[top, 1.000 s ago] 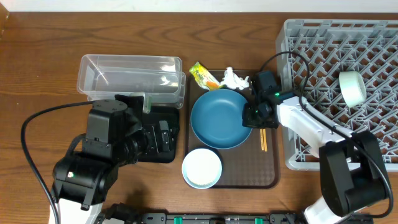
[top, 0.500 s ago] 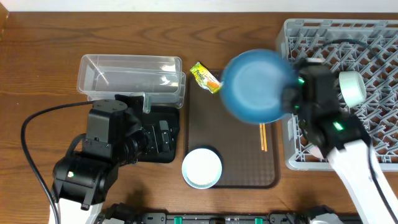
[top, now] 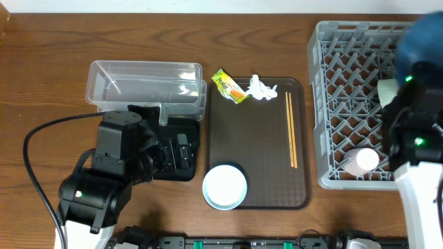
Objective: Sort waste into correct bins and load items into the dishwasher rack
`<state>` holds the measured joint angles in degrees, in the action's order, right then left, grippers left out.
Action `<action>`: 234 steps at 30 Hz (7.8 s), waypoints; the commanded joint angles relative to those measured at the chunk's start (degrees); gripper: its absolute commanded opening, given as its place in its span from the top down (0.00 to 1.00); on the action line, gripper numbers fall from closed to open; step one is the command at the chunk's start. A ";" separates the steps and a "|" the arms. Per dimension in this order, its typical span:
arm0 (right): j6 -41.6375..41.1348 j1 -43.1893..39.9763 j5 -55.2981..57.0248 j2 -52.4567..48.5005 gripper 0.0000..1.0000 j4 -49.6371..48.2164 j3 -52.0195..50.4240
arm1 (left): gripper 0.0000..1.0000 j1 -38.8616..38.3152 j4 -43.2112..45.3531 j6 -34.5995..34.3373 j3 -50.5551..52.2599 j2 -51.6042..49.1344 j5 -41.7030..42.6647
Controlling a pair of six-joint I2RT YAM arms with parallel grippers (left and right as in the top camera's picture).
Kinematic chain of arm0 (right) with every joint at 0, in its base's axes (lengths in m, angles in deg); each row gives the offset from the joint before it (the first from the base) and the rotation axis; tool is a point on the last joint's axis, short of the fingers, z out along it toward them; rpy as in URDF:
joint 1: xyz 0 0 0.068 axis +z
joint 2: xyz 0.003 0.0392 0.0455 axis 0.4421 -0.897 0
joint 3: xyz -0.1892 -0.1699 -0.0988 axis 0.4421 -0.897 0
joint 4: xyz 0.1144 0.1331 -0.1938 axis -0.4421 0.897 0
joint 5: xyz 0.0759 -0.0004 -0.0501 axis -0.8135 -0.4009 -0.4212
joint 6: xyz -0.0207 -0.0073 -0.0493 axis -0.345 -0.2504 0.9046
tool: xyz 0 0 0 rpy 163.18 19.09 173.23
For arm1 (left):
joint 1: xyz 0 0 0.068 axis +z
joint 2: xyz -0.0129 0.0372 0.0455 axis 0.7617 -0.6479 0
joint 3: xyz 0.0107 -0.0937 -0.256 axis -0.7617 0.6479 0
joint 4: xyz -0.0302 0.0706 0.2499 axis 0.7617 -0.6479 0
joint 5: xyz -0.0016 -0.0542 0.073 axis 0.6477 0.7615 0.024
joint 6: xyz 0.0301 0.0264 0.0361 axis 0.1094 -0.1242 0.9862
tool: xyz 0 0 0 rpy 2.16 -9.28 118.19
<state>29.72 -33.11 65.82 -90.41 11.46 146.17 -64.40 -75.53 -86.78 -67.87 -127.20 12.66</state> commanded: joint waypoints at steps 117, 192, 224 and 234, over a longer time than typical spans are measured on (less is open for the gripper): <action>4.20 10.34 -58.51 -15.21 0.99 15.76 0.37 | 0.11 0.00 -0.07 0.55 -1.40 0.11 -0.33; -15.37 28.85 -45.86 -33.11 0.64 21.81 -1.49 | 0.11 0.00 -0.07 0.55 -1.40 0.11 -0.35; 2.36 7.98 -58.99 -10.75 0.99 15.43 -0.46 | 0.11 -0.02 -0.07 0.55 -1.40 0.11 -0.33; 4.81 6.99 -64.70 -16.76 0.66 12.52 -0.42 | 0.11 0.00 -0.07 0.55 -1.40 0.11 -0.33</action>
<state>33.05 -27.25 4.25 -107.26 23.85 145.58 -64.40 -75.49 -86.78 -68.00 -127.20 12.66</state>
